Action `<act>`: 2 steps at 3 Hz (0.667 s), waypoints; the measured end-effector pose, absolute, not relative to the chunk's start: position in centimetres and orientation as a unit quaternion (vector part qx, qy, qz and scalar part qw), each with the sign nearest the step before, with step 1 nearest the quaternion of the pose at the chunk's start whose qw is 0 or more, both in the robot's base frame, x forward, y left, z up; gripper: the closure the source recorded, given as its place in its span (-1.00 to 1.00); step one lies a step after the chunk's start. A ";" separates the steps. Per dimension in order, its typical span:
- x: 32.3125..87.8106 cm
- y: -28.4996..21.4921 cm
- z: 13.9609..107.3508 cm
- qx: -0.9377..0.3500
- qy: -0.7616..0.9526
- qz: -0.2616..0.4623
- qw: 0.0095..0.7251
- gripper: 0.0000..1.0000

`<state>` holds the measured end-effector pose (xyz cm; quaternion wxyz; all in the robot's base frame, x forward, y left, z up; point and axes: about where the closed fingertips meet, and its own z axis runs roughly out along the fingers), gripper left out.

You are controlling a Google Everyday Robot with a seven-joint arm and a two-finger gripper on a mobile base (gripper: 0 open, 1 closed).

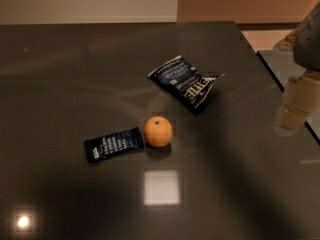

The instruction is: Pick orange

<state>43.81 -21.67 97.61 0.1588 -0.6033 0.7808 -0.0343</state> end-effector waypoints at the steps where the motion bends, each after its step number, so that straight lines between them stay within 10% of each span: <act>1: 43.9 -21.5 97.7 -0.604 0.779 -0.035 0.162 -1.00; 2: 44.3 -19.7 97.6 -0.614 0.767 -0.020 0.182 -1.00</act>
Offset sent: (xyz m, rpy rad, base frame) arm 0.0172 0.0671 -0.0090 0.1632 -0.0464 0.1377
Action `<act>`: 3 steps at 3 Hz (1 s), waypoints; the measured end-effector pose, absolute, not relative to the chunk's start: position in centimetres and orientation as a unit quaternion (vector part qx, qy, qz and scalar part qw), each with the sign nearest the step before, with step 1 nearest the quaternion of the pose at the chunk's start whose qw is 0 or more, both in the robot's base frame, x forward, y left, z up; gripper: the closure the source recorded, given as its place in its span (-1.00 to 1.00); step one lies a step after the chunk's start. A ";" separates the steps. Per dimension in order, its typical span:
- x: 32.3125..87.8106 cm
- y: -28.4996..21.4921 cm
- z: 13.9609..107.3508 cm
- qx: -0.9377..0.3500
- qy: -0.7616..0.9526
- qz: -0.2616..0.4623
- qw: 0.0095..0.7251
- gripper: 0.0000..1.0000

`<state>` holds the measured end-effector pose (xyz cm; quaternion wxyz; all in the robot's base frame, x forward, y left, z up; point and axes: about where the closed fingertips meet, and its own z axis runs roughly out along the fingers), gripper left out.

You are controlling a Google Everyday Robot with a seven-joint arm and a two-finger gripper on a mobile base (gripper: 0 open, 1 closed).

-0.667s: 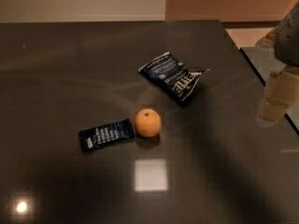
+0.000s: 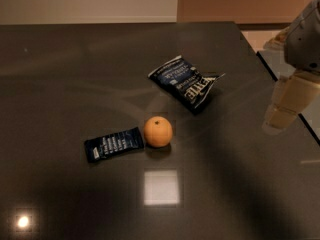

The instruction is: Pick orange

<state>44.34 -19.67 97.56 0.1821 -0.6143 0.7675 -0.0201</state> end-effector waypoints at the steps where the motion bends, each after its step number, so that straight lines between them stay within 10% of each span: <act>1: 45.4 -15.3 96.4 -0.638 0.741 0.015 0.211 -1.00; 3: 46.2 -7.1 92.5 -0.684 0.688 0.082 0.228 -1.00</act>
Offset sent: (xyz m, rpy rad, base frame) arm 0.0271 0.1410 -0.0549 0.2342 0.0300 0.2723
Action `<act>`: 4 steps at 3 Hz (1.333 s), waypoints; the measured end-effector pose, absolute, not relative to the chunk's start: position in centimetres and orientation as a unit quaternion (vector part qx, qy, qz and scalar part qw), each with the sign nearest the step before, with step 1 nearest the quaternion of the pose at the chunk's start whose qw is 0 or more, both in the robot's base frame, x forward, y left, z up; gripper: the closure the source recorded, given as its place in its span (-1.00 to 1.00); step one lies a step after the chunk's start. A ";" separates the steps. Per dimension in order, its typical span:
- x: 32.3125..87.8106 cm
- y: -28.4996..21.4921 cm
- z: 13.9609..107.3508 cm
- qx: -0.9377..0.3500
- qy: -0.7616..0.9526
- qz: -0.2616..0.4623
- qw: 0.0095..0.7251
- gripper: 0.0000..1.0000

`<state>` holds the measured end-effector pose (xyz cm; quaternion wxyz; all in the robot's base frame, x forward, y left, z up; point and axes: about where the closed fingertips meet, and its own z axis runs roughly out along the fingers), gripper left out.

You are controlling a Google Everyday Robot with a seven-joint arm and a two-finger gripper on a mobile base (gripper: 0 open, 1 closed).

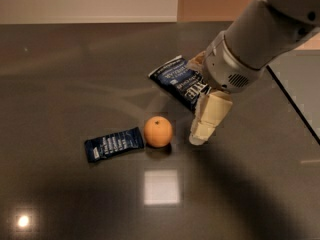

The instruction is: Pick orange

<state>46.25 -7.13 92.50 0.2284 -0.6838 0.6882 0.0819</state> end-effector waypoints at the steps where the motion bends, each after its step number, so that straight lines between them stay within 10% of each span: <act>1: 45.7 -4.3 90.4 -0.704 0.667 0.099 0.221 -1.00; 4: 44.8 -0.3 86.2 -0.737 0.637 0.120 0.193 -1.00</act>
Offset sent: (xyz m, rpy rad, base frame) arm -0.0148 0.0703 -0.0639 -0.0011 0.0695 0.1639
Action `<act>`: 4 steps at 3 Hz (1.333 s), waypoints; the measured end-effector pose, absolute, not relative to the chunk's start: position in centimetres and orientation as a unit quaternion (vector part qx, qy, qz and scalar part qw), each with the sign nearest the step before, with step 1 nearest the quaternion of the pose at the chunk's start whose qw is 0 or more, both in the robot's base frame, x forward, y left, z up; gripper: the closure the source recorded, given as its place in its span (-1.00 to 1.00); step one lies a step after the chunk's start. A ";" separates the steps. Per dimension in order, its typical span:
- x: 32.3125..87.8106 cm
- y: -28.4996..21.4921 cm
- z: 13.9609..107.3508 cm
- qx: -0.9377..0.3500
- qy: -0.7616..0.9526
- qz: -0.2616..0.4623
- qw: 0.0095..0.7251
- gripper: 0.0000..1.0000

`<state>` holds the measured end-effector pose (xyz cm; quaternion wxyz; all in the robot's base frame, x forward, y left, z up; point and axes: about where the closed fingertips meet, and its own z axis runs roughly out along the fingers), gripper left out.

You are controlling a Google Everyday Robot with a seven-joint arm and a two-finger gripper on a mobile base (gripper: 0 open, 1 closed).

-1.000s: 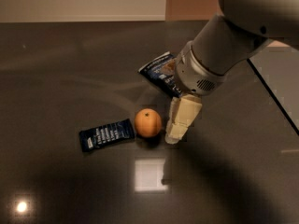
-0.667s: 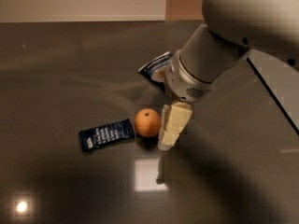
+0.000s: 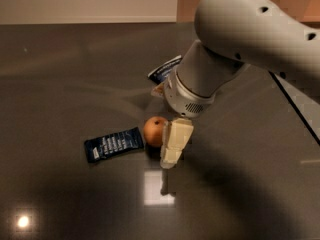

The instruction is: Pick orange

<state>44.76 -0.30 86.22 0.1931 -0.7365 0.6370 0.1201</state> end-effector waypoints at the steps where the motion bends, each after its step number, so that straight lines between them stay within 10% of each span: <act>1: 44.7 0.2 85.6 -0.741 0.633 0.124 0.188 -0.68; 4: 46.0 -2.0 87.8 -0.725 0.648 0.119 0.202 0.69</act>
Offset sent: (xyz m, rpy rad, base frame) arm 0.0076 -0.0013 -0.0139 -0.0041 0.0172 -0.0010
